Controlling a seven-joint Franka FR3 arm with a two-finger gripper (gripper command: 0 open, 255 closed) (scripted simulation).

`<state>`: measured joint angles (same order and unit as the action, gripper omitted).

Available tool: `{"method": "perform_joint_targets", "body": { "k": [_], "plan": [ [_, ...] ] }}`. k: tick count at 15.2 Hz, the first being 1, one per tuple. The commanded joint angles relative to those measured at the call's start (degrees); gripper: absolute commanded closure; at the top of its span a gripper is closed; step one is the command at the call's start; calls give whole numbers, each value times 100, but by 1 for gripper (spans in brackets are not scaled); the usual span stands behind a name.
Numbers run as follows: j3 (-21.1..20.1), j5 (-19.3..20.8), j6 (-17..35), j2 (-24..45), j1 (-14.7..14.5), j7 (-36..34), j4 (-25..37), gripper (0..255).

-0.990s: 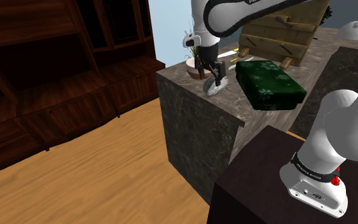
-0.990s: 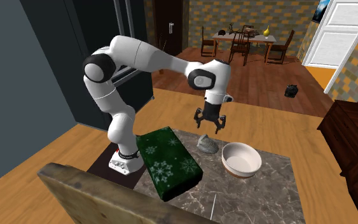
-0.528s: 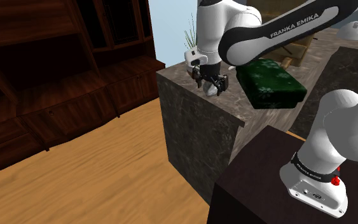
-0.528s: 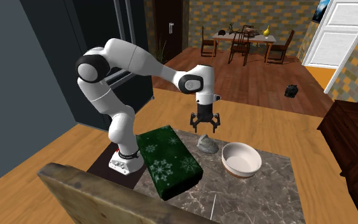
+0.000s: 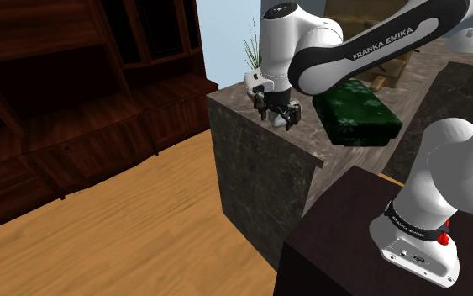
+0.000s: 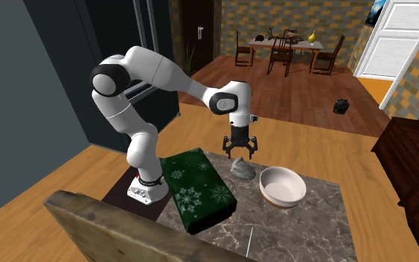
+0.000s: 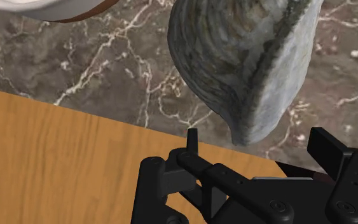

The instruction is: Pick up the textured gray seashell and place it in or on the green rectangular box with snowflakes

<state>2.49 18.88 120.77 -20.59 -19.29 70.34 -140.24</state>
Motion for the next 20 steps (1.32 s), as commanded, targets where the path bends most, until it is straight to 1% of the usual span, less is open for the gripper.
{"method": "perform_joint_targets", "body": {
  "k": [1, 2, 3, 12, 20],
  "plan": [
    [0, 1, 3, 1, 0, 0, -1, 0],
    [0, 1, 3, 1, 0, 0, -1, 0],
    [0, 1, 3, 1, 0, 0, -1, 255],
    [0, 1, 3, 1, 1, 0, -1, 255],
    [-21, -106, -625, -200, -31, 177, 444, 255]
  ]
}}
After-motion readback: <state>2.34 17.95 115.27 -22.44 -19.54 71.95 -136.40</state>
